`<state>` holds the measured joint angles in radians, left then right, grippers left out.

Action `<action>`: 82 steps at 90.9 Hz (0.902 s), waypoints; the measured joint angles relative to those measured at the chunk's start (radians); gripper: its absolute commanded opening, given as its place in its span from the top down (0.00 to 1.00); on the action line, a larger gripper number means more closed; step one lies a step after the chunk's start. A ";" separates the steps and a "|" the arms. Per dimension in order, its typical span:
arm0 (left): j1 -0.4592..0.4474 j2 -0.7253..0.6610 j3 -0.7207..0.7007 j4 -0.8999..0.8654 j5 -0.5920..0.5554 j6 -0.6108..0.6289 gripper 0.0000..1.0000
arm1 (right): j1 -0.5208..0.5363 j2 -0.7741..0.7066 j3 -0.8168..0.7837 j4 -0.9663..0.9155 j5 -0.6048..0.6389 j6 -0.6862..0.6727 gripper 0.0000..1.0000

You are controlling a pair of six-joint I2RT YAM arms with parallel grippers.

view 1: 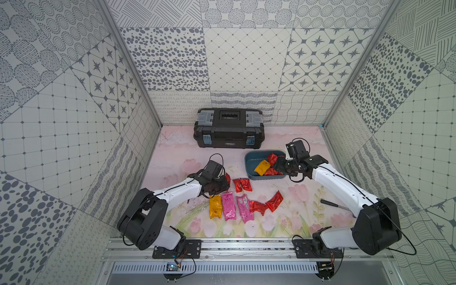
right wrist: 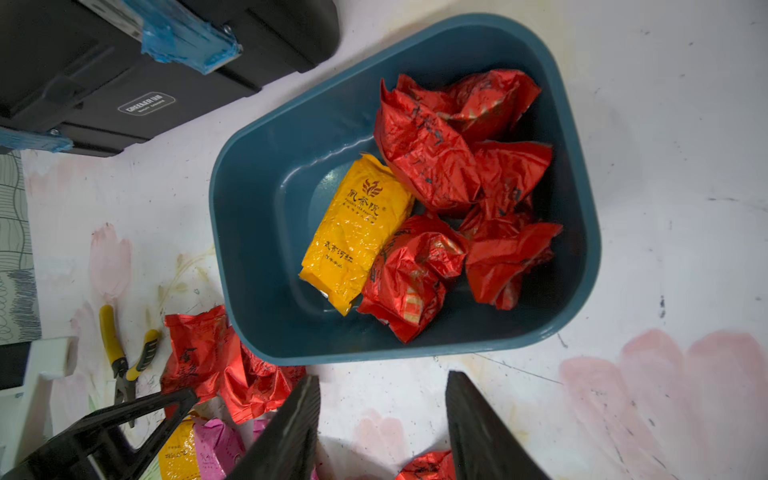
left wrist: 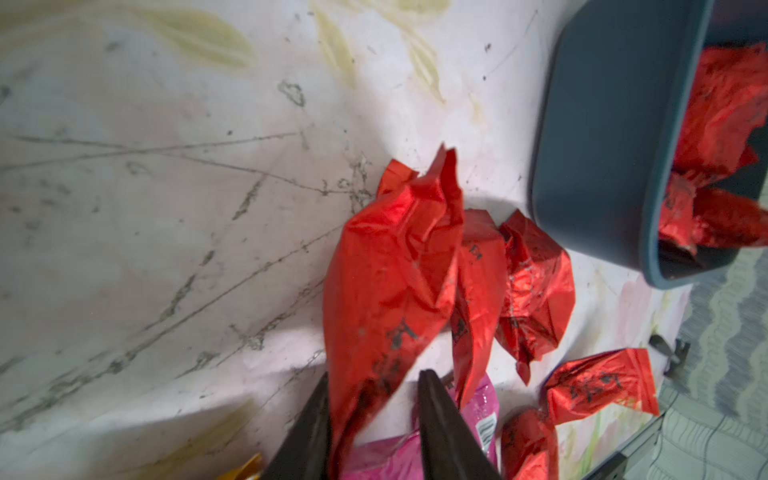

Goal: Take the tea bags out of the storage box
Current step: Place the tea bag at the center of the board.

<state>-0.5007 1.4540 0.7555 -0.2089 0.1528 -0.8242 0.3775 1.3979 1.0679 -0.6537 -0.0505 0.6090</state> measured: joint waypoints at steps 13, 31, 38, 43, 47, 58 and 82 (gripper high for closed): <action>0.000 -0.057 0.006 -0.031 -0.035 0.003 0.36 | -0.015 0.034 0.037 -0.037 0.064 -0.050 0.47; 0.000 -0.144 0.048 -0.083 -0.098 0.003 0.34 | -0.026 0.088 0.071 -0.070 0.148 -0.079 0.47; 0.000 -0.170 0.067 -0.099 -0.124 -0.004 0.34 | -0.027 0.118 0.074 -0.081 0.169 -0.082 0.47; 0.000 -0.189 0.082 -0.113 -0.142 -0.011 0.34 | -0.029 0.147 0.083 -0.088 0.176 -0.083 0.48; 0.000 -0.203 0.092 -0.122 -0.158 -0.014 0.34 | -0.031 0.170 0.090 -0.092 0.180 -0.084 0.48; 0.000 -0.238 0.108 -0.135 -0.187 -0.027 0.34 | -0.033 0.229 0.123 -0.098 0.185 -0.090 0.55; 0.001 -0.280 0.114 -0.170 -0.221 -0.047 0.34 | -0.051 0.291 0.155 -0.083 0.169 -0.094 0.83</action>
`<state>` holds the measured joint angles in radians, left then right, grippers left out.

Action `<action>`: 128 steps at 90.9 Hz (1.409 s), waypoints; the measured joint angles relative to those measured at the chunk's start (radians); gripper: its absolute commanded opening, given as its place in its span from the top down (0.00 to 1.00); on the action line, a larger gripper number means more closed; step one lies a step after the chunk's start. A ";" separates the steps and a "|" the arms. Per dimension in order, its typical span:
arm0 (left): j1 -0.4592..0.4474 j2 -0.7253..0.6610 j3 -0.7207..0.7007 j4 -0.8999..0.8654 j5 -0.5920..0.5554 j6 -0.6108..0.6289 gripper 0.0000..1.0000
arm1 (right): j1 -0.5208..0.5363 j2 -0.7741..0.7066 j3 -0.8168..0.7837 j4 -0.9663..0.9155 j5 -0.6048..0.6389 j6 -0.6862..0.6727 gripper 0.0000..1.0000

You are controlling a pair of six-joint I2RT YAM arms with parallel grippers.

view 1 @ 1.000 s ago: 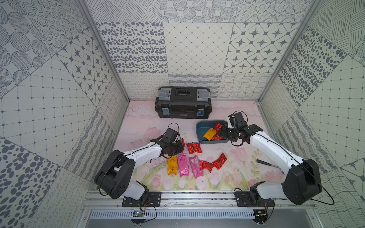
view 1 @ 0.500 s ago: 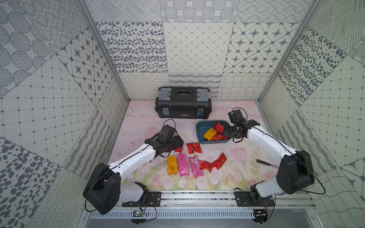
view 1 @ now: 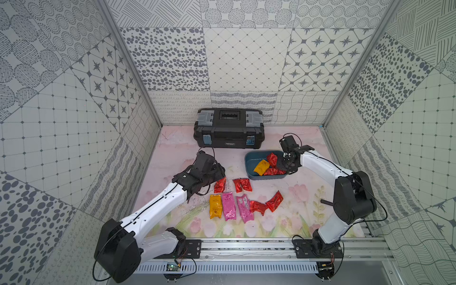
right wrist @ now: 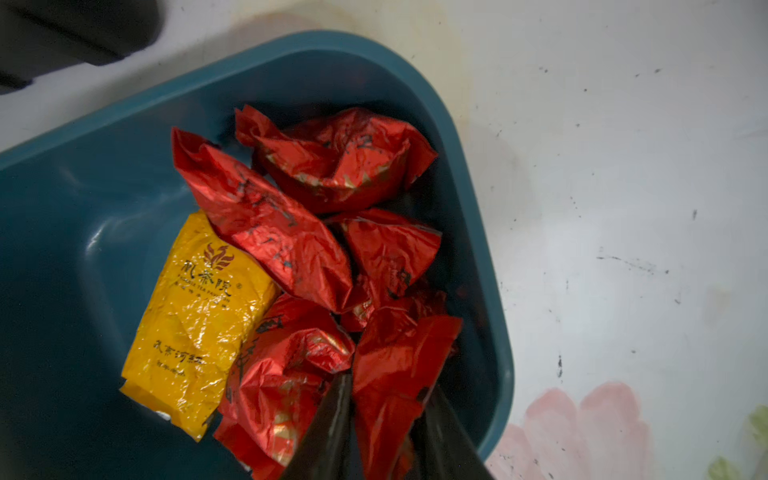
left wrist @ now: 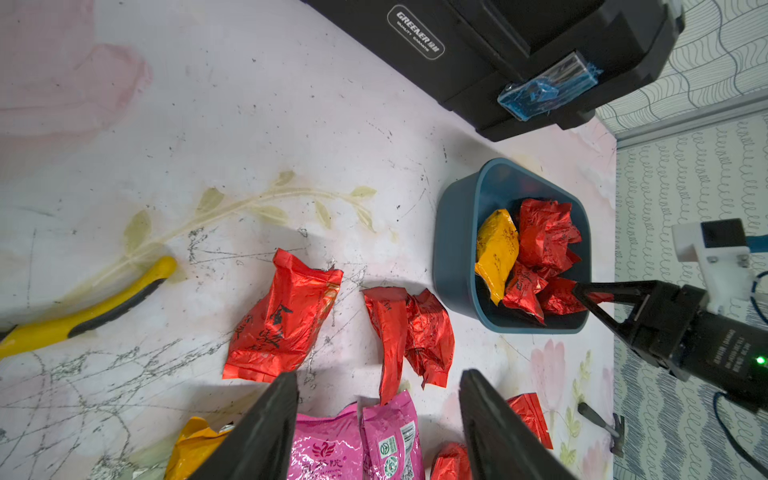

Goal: Take the tea bags out of the storage box
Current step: Place the tea bag at the center of the board, then pick up the tea bag from the storage box, then place the tea bag at the center of the board.

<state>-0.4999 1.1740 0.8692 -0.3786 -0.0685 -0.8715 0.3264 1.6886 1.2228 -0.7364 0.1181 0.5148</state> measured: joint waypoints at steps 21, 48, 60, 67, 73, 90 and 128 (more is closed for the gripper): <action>0.000 -0.018 -0.005 -0.008 -0.019 -0.015 0.34 | -0.002 -0.005 0.000 0.003 -0.021 0.003 0.97; 0.000 -0.019 -0.011 -0.007 -0.021 -0.023 0.34 | -0.003 -0.182 -0.037 -0.005 -0.045 0.005 1.00; 0.000 -0.015 -0.013 -0.004 -0.020 -0.026 0.34 | -0.003 -0.267 -0.060 -0.008 -0.091 0.005 1.00; 0.000 -0.014 -0.017 0.003 -0.019 -0.026 0.34 | -0.003 -0.317 -0.081 -0.010 -0.145 0.003 1.00; 0.000 -0.014 -0.023 0.011 -0.016 -0.026 0.34 | -0.003 -0.358 -0.100 -0.013 -0.203 0.000 1.00; 0.000 -0.012 -0.037 0.032 -0.010 -0.026 0.34 | 0.024 -0.454 -0.151 -0.043 -0.341 -0.003 1.00; 0.001 0.019 -0.042 0.087 0.022 -0.026 0.34 | 0.240 -0.359 -0.216 -0.070 -0.465 0.018 1.00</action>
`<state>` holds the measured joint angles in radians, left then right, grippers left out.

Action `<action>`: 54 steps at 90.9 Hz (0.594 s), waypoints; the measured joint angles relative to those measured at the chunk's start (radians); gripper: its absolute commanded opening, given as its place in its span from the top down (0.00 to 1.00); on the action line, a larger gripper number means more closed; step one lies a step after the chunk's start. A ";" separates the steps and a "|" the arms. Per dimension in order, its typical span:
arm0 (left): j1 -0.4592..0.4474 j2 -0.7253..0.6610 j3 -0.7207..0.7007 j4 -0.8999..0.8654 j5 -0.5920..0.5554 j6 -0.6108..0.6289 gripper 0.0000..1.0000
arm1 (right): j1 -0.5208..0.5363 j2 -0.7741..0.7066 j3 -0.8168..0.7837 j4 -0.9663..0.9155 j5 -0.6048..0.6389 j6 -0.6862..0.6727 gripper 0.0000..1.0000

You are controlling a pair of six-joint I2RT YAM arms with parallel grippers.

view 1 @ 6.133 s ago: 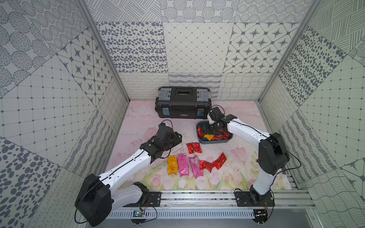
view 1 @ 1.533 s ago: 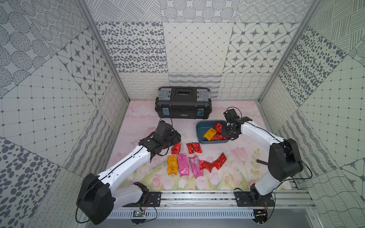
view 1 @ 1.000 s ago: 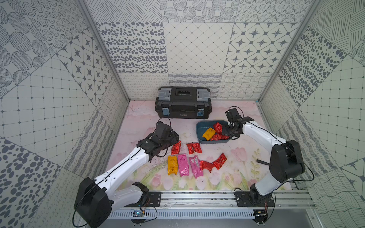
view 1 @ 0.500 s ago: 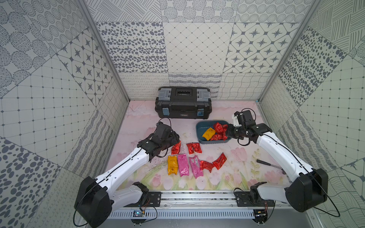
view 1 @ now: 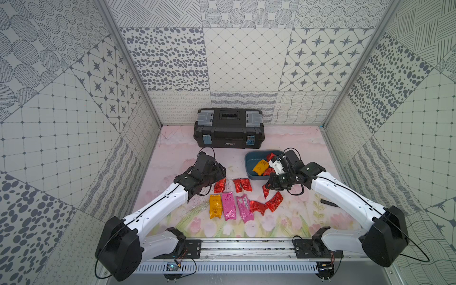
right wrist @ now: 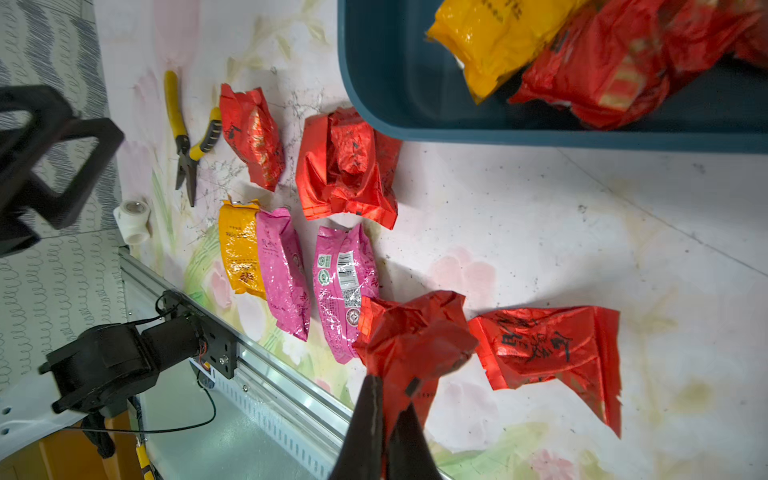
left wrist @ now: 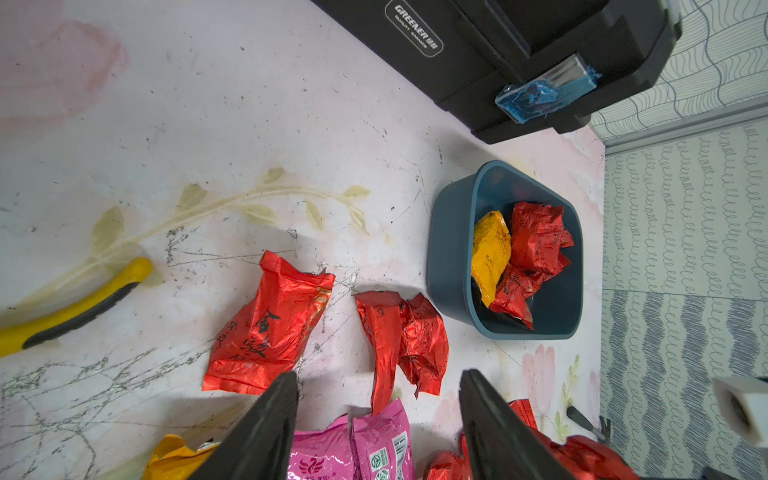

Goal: Take the tea bags out of the storage box
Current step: Place the tea bag at the center of the board.

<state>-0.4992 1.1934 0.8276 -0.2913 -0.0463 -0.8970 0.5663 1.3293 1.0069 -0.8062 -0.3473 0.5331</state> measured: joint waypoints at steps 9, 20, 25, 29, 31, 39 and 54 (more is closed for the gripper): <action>0.000 0.000 -0.003 0.004 0.005 0.000 0.34 | 0.000 0.062 0.000 0.006 0.016 0.003 1.00; 0.000 -0.003 -0.005 0.005 0.012 0.000 0.34 | 0.002 0.127 0.002 0.013 0.046 0.011 1.00; 0.000 -0.005 -0.006 0.005 0.014 0.000 0.34 | 0.005 0.154 0.004 0.017 0.059 0.015 1.00; 0.000 -0.006 -0.006 0.005 0.016 0.000 0.34 | 0.010 0.177 0.008 0.020 0.071 0.018 1.00; 0.000 -0.007 -0.007 0.005 0.017 0.000 0.34 | 0.015 0.187 0.010 0.021 0.077 0.018 1.00; 0.000 -0.008 -0.007 0.007 0.021 0.000 0.34 | 0.044 0.227 0.022 0.033 0.093 0.026 0.89; 0.001 -0.003 -0.007 0.013 0.037 0.000 0.34 | 0.080 0.250 0.033 0.064 0.114 0.048 0.67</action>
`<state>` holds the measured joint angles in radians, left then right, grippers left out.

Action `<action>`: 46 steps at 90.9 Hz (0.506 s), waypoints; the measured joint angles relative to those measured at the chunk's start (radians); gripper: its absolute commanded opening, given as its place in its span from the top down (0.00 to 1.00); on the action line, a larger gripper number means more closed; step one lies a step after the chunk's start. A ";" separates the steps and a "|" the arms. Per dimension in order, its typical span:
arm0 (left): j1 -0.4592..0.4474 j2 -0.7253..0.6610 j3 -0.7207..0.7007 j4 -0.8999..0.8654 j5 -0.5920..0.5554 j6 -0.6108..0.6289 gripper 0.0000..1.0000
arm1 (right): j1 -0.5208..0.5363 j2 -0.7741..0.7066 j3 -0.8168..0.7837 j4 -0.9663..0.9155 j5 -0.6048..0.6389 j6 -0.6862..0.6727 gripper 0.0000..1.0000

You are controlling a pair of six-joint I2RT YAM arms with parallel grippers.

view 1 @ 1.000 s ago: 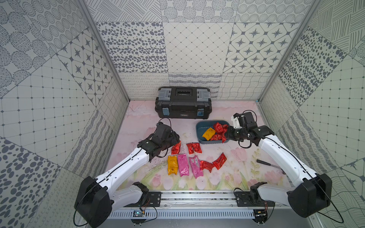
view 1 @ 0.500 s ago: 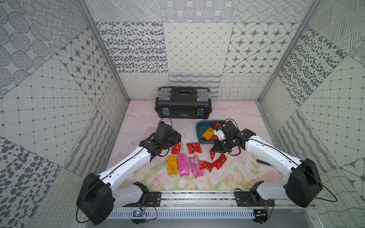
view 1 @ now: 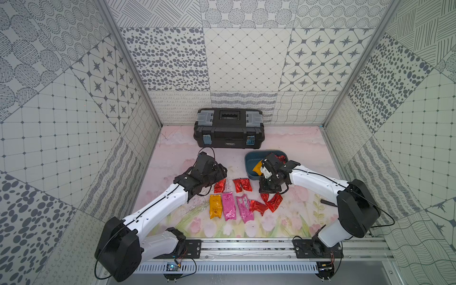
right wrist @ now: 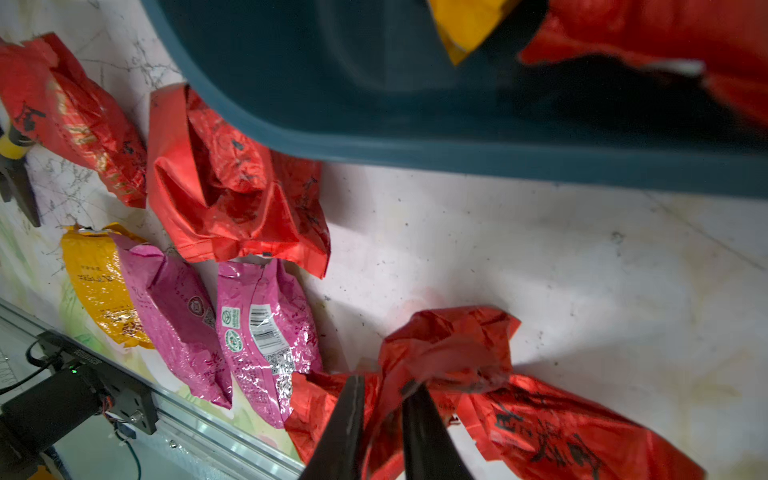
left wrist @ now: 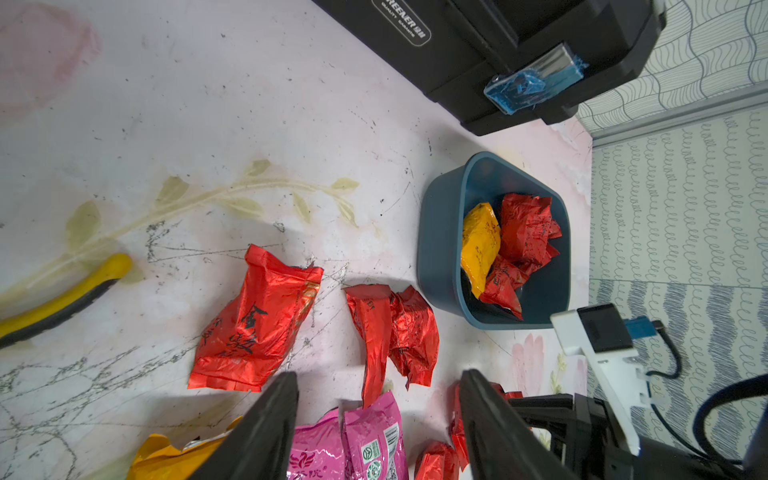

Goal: Take the tea bags out of the storage box
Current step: Place the tea bag at the center of the board.

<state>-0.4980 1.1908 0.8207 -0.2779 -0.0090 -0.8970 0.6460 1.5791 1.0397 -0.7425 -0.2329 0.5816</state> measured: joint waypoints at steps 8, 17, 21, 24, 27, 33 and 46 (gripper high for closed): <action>0.002 0.010 0.000 0.005 0.014 0.001 0.33 | 0.000 0.000 0.006 0.002 0.014 -0.001 0.61; 0.002 0.029 0.000 0.022 0.043 0.002 0.32 | -0.005 -0.016 0.013 0.007 0.037 0.006 0.58; 0.002 0.042 0.001 0.034 0.061 0.003 0.32 | -0.011 -0.036 0.013 0.008 0.044 0.006 0.57; 0.002 0.052 0.003 0.039 0.072 0.005 0.31 | -0.018 -0.056 0.014 0.008 0.050 0.006 0.57; 0.002 0.066 0.006 0.045 0.087 0.006 0.31 | -0.027 -0.076 0.015 0.007 0.055 0.006 0.57; 0.000 0.096 0.016 0.058 0.117 0.009 0.30 | -0.056 -0.118 0.024 0.007 0.065 0.005 0.57; -0.015 0.163 0.048 0.090 0.169 0.013 0.30 | -0.150 -0.179 0.046 0.022 0.096 0.001 0.57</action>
<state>-0.5129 1.3533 0.8688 -0.1883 0.1600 -0.8845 0.4957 1.4006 1.0859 -0.7204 -0.1371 0.5827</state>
